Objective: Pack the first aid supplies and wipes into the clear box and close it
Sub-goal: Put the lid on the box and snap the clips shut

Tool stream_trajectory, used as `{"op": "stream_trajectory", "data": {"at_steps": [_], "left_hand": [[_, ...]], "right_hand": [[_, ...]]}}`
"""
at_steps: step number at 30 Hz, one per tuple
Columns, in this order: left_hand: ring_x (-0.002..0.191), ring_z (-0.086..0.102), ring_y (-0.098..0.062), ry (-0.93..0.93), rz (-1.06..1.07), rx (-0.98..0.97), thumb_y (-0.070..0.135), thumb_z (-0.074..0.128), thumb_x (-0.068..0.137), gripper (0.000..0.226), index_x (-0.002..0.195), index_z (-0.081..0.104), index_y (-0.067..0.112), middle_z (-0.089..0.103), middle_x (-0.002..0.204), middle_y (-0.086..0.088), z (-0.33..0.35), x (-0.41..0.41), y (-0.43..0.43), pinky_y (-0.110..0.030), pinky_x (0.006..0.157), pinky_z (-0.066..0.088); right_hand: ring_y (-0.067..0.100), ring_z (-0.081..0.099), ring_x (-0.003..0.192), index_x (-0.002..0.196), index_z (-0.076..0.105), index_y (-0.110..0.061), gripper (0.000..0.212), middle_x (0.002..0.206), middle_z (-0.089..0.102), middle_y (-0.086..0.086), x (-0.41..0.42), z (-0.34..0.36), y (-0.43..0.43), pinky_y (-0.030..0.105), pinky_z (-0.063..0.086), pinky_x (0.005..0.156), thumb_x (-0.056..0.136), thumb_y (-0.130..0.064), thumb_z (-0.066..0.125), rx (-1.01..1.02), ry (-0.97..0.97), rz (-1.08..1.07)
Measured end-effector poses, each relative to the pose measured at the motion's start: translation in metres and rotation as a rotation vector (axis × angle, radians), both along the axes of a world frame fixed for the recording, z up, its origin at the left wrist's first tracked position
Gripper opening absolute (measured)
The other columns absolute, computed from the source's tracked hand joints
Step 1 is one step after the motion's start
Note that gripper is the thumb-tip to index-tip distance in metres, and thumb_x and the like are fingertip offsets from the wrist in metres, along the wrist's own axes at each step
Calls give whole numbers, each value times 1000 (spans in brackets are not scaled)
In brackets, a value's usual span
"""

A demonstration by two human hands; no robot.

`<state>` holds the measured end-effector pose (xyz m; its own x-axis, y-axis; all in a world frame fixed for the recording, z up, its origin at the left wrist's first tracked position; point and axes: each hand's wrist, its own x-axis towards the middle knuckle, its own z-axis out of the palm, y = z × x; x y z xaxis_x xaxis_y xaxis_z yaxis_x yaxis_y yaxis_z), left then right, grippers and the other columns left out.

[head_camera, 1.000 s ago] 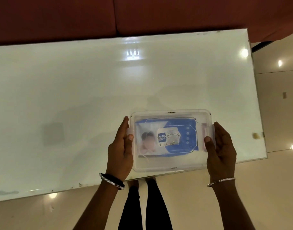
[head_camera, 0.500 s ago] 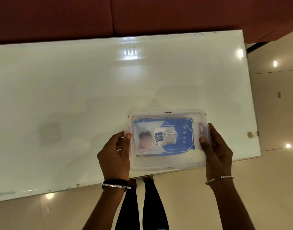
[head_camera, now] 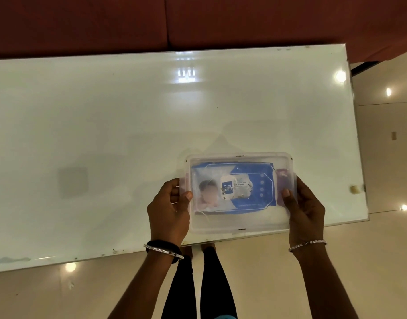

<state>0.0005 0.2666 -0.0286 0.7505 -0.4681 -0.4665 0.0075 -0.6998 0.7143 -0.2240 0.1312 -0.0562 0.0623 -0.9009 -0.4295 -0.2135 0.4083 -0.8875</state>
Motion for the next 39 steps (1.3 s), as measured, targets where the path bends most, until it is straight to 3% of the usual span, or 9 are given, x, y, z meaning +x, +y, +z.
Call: {"op": "stream_trajectory", "data": {"at_steps": [3, 7, 10, 12, 15, 19, 23, 32, 39], "left_hand": [[73, 63, -10, -70, 16, -2, 10, 68, 86, 29, 114, 66, 9, 70, 90, -2, 1, 12, -4, -1, 67, 44], [82, 64, -17, -165, 23, -2, 13, 68, 86, 33, 118, 66, 7, 72, 97, -8, 0, 46, -11, -27, 82, 52], [85, 63, -14, -163, 11, -29, 17, 69, 86, 32, 116, 66, 7, 70, 100, -4, -3, 67, -13, -2, 70, 44], [99, 63, -18, -55, 41, -42, 21, 69, 87, 33, 117, 63, 10, 68, 110, -3, -9, 76, -11, -5, 78, 47], [120, 57, -26, 396, 207, -42, 32, 64, 89, 50, 134, 50, 13, 60, 132, -9, -15, 81, -9, -45, 104, 45], [110, 63, -24, 727, 169, -63, 49, 53, 89, 44, 118, 65, 18, 70, 114, -8, -15, 81, -1, -38, 85, 53], [97, 67, -23, 676, 228, -65, 44, 66, 82, 36, 102, 70, 15, 71, 102, -7, -13, 87, 0, -32, 71, 55], [76, 59, -24, -189, 99, 128, 28, 66, 88, 33, 111, 53, 8, 70, 95, -12, -4, 59, -17, -31, 71, 45], [69, 68, -39, -476, 32, 236, 23, 54, 94, 26, 112, 50, 5, 72, 81, -15, 1, 36, -26, -28, 57, 35]], "right_hand": [[24, 61, 124, 137, 56, -6, 44, 132, 65, 8, 16, 0, -6, 34, 54, 98, 93, -5, 62, 3, -26, 35], [27, 60, 124, 138, 53, -3, 45, 132, 63, 11, 55, -3, -19, 41, 53, 100, 94, -7, 62, -35, 4, 87], [28, 61, 122, 137, 55, -5, 44, 130, 64, 11, 80, -6, -29, 47, 51, 101, 94, -11, 63, -69, 41, 111], [28, 62, 120, 136, 56, -7, 44, 128, 65, 9, 88, -7, -31, 45, 53, 99, 93, -12, 64, -70, 48, 104], [26, 62, 120, 137, 55, -9, 45, 128, 64, 7, 88, -7, -32, 36, 55, 95, 93, -12, 64, -25, 17, 92], [26, 62, 117, 139, 53, -8, 44, 131, 63, 10, 88, -4, -32, 28, 58, 85, 96, -16, 59, 62, -22, 104], [39, 57, 123, 138, 52, -3, 42, 129, 61, 17, 86, 0, -32, 53, 49, 101, 98, -15, 55, 174, -84, 107], [30, 59, 112, 138, 50, 1, 44, 123, 61, 14, 86, 10, -39, 46, 51, 95, 96, -9, 52, 368, -212, 90], [35, 55, 120, 133, 56, -5, 36, 132, 57, 18, 77, 4, -55, 54, 42, 107, 97, -5, 51, 551, -272, 122]]}}
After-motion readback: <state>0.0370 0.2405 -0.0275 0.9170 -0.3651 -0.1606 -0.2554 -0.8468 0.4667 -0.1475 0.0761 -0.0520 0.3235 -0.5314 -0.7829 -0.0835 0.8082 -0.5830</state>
